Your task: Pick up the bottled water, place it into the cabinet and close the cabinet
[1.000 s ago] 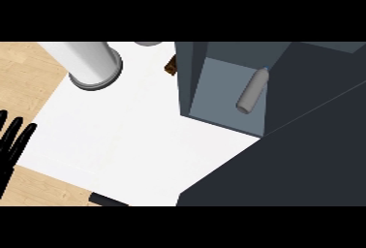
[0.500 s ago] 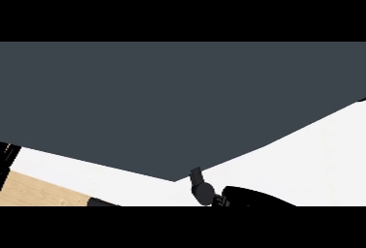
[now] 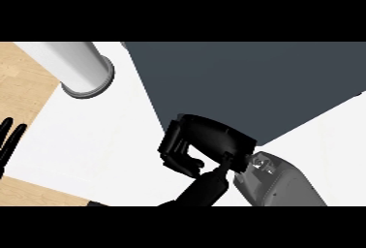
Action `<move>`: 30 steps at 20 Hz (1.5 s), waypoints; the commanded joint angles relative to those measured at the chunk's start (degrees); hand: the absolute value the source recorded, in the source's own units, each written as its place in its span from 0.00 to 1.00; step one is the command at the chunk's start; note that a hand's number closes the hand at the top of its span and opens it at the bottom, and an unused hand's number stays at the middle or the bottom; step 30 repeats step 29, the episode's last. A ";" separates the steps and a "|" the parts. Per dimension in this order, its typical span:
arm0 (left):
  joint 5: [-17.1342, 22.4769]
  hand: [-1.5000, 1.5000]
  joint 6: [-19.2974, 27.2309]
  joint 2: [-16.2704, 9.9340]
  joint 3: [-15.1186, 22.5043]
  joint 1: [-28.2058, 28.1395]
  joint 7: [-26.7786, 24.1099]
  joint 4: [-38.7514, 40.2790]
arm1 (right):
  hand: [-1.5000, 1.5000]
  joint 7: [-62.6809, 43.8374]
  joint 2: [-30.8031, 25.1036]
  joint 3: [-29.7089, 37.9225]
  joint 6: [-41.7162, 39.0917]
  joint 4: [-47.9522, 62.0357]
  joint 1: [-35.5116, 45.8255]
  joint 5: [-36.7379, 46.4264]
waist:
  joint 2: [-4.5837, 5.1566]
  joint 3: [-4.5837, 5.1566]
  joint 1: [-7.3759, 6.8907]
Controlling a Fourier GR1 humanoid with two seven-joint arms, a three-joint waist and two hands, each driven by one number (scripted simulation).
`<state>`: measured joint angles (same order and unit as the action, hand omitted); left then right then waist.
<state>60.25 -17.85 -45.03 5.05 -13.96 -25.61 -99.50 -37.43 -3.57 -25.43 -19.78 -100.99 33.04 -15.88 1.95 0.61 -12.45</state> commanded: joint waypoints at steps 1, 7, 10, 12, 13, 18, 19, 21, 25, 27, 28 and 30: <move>0.42 0.00 -1.02 -0.18 -1.31 -0.40 -0.60 1.21 | 1.00 -0.74 3.39 1.97 5.32 12.35 11.65 -0.12 | -0.03 -0.13 0.26; 0.70 0.00 -1.77 0.19 -1.91 -1.09 -0.92 1.86 | 1.00 5.36 3.52 5.46 13.32 27.19 24.81 1.65 | -0.04 -0.27 1.21; -0.10 0.00 -2.13 0.67 -2.10 -1.63 -1.72 2.52 | 1.00 8.59 3.55 7.89 18.28 33.98 28.98 3.52 | 0.13 -0.25 1.80; -0.14 0.00 -1.49 1.79 -1.52 -1.45 -1.86 2.52 | 1.00 11.04 3.57 8.53 21.42 36.67 29.37 3.40 | 0.09 -0.33 3.45; -0.50 0.00 -2.56 1.02 -2.45 -2.75 -2.57 2.08 | 1.00 12.51 3.57 8.67 22.84 38.20 28.89 4.19 | 0.19 -0.33 2.13; 0.42 0.00 -2.87 0.72 -3.55 -3.05 -2.32 2.94 | 1.00 15.54 3.57 8.34 27.04 43.97 33.99 0.56 | 0.13 -0.37 4.29; 0.11 0.00 -3.32 0.74 -3.72 -4.24 -2.85 2.24 | 1.00 17.32 3.57 7.68 29.30 45.23 33.78 0.52 | 0.06 -0.39 3.37; 0.95 0.00 -3.75 -0.05 -4.41 -4.15 -2.29 2.20 | 1.00 18.45 3.57 8.26 31.37 47.20 34.88 -1.61 | 0.25 -0.44 3.70; 0.44 0.00 -4.21 0.93 -3.74 -5.09 -2.85 2.25 | 0.00 18.63 1.32 9.21 34.51 47.90 36.45 -7.43 | 0.48 -0.41 3.99; 0.78 0.00 -4.10 0.58 -4.35 -4.95 -2.68 2.17 | 0.00 20.30 2.04 7.30 36.18 48.92 36.09 -8.47 | 0.46 -0.44 4.37; 0.81 0.00 -3.81 0.53 -4.40 -4.05 -2.48 2.25 | 0.00 21.25 2.69 6.07 36.62 49.59 35.33 -9.22 | 0.74 -0.44 4.94; -0.19 0.00 -3.61 1.60 -3.98 -5.50 -3.54 1.76 | 0.00 21.61 1.73 5.87 36.73 50.14 35.70 -10.05 | 0.48 -0.44 4.30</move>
